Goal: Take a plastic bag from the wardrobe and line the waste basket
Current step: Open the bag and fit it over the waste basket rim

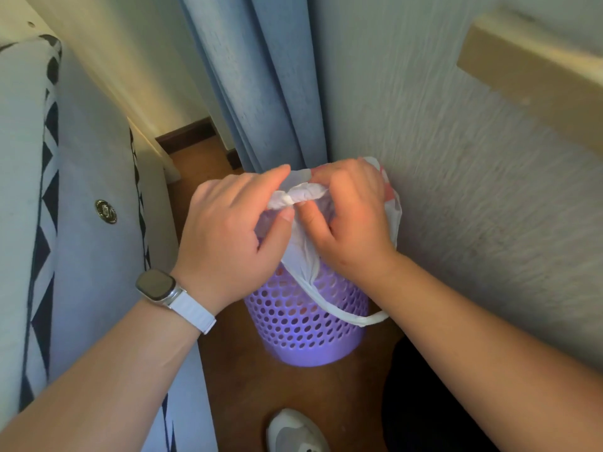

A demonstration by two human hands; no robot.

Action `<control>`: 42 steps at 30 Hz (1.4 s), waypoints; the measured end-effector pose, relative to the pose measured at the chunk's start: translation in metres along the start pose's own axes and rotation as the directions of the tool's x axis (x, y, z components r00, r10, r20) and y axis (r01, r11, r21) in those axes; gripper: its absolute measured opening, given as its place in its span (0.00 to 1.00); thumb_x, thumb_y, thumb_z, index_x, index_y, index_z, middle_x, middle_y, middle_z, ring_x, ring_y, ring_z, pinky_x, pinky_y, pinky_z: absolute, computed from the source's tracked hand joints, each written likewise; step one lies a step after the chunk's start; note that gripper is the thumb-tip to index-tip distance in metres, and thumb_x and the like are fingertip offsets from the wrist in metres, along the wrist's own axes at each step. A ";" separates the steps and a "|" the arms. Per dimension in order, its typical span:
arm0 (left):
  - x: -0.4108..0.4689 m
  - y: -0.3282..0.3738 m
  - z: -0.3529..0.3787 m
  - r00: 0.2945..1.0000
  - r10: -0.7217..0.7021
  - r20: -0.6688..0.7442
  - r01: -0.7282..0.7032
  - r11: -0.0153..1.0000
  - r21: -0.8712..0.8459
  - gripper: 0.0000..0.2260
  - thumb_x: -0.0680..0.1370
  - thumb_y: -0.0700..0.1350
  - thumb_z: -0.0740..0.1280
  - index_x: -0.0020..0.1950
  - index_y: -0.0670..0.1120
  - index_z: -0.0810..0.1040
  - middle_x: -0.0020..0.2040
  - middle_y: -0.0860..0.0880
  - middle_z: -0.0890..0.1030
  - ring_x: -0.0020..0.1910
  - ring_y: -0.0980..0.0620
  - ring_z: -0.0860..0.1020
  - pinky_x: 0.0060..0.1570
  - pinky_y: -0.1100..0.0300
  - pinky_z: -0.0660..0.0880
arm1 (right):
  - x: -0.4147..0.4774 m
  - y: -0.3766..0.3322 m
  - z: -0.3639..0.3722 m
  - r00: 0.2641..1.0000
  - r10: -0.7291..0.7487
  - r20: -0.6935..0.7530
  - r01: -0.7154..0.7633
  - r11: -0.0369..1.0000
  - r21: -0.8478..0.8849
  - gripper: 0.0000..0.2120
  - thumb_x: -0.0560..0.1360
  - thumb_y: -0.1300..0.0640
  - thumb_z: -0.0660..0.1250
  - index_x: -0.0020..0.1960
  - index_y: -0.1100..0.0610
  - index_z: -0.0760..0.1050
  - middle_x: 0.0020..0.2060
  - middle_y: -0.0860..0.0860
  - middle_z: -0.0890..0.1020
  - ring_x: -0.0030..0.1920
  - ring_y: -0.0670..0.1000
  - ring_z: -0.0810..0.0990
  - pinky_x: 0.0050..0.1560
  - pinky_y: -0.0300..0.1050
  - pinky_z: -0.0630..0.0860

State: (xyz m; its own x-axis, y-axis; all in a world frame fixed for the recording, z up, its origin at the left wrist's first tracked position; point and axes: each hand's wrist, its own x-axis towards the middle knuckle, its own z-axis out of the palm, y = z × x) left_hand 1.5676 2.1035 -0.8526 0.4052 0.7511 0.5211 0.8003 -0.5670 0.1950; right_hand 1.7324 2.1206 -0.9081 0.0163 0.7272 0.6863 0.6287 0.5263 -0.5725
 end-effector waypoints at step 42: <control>0.003 -0.016 0.007 0.992 -0.114 0.047 0.113 0.994 0.011 0.15 0.77 0.52 0.62 0.48 0.41 0.80 0.41 0.45 0.78 0.42 0.44 0.75 0.45 0.59 0.61 | 0.001 0.004 -0.006 0.979 -0.011 0.205 -0.007 0.996 0.087 0.17 0.71 0.53 0.71 0.57 0.61 0.77 0.52 0.56 0.79 0.55 0.58 0.77 0.59 0.61 0.71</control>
State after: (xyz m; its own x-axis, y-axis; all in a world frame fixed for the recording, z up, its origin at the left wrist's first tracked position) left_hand 1.5592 2.1167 -0.8597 0.3319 0.8257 0.4562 0.8460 -0.4745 0.2433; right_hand 1.7395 2.1209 -0.9077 -0.1508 0.7963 0.5858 0.5586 0.5575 -0.6141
